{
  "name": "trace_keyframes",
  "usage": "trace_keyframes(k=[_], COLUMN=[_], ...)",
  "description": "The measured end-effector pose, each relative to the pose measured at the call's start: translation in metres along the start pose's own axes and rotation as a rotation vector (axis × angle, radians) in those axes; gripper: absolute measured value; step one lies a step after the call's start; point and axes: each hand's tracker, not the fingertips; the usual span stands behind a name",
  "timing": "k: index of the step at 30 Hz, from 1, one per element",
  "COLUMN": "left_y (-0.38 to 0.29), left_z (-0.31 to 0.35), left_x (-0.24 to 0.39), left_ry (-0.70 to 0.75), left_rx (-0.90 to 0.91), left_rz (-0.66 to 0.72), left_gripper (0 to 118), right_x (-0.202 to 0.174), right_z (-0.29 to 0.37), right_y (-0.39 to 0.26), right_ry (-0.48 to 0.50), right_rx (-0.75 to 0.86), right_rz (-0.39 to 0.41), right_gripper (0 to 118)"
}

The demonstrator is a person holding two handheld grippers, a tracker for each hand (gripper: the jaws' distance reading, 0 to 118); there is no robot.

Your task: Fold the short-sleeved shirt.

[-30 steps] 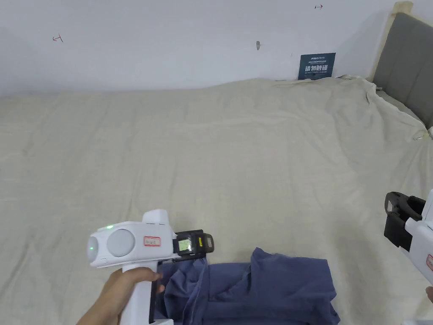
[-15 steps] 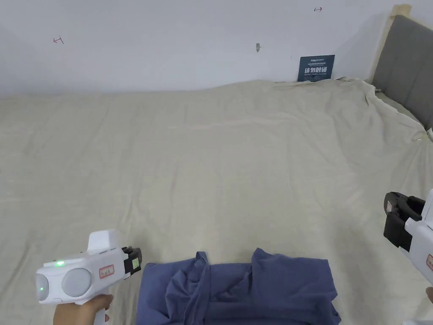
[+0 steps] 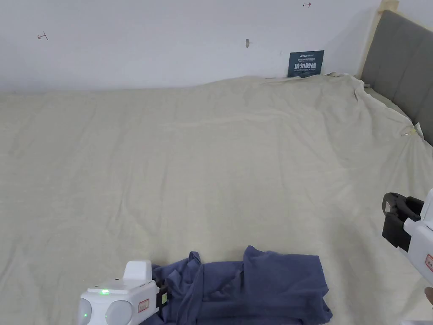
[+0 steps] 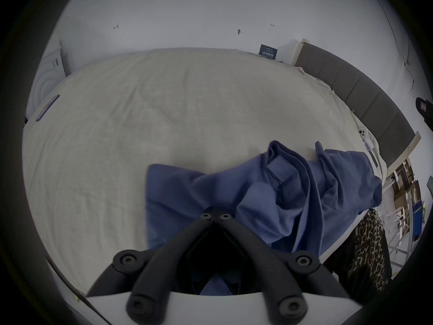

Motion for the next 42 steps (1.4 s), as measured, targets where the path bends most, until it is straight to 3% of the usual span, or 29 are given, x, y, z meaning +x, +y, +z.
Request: trace_keyframes(k=[9,19,25,36,39,41,42], left_y=[-0.008,-0.018,0.000,0.042,0.039,0.036,0.033], left_z=[-0.005,-0.011,0.015,0.073,0.072,0.066,0.061], left_x=[0.053,0.082,0.052,-0.063,-0.086,-0.099,-0.104], left_ry=[-0.139,-0.163,-0.254,-0.220,-0.207,-0.221,-0.225], left_rx=[-0.021,-0.026,0.018,0.045,0.024,-0.011,-0.034], left_rz=[-0.054,-0.067,0.051,0.181,0.201,0.227,0.246], left_gripper=[0,0,0,0,14,39,59], right_x=[0.010,0.013,0.012,-0.002,-0.006,-0.008,-0.009], right_z=[0.002,0.006,0.006,-0.002,-0.004,-0.005,-0.005], right_y=[-0.004,-0.002,-0.002,0.002,0.004,0.005,0.005], right_ry=[-0.018,-0.030,-0.027,-0.001,0.005,0.007,0.008], right_rx=[-0.009,-0.002,-0.006,-0.002,-0.002,0.001,0.001], right_rz=[-0.019,-0.021,-0.017,-0.005,-0.003,0.001,0.004], right_gripper=[0,0,0,0,0,0,0])
